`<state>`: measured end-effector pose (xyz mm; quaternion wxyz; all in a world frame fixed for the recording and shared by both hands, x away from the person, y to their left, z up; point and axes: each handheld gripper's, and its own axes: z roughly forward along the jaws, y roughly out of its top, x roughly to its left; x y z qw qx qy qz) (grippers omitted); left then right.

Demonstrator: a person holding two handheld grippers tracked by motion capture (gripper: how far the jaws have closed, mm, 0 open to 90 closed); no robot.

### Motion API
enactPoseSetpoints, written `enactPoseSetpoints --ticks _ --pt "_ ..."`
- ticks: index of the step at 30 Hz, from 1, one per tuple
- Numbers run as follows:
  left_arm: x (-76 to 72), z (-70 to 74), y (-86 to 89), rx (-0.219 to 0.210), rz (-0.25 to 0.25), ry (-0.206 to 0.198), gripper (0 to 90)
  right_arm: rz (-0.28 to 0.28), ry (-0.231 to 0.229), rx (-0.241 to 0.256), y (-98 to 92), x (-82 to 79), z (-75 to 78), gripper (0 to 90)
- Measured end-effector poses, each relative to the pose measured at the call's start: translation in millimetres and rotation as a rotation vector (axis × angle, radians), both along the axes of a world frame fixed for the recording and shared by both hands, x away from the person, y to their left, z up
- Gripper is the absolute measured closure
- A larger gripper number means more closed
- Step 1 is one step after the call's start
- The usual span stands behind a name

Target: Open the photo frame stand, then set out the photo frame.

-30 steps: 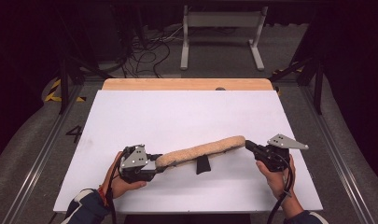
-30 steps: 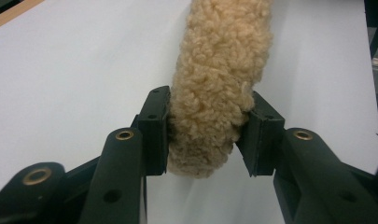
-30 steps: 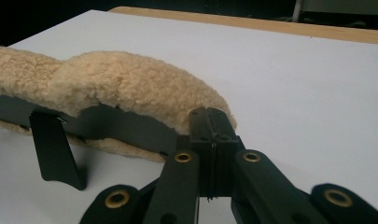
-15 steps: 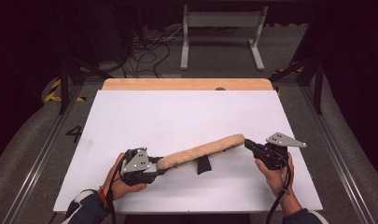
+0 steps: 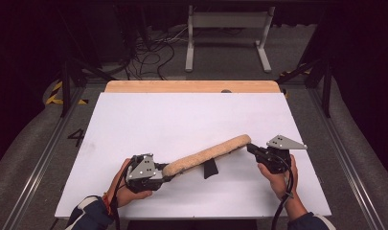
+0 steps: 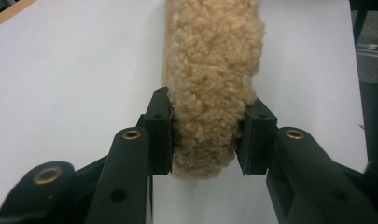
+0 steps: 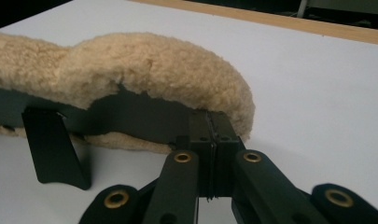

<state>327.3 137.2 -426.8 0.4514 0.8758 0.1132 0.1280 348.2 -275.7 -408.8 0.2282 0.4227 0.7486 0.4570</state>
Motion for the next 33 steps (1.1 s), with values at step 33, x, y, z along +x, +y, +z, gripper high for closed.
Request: enactPoseSetpoints --ticks 33 --pt "-8.4 1.4 -11.3 0.037 -0.027 -0.040 64.7 -0.016 0.013 0.018 3.0 13.8 -4.7 90.0"
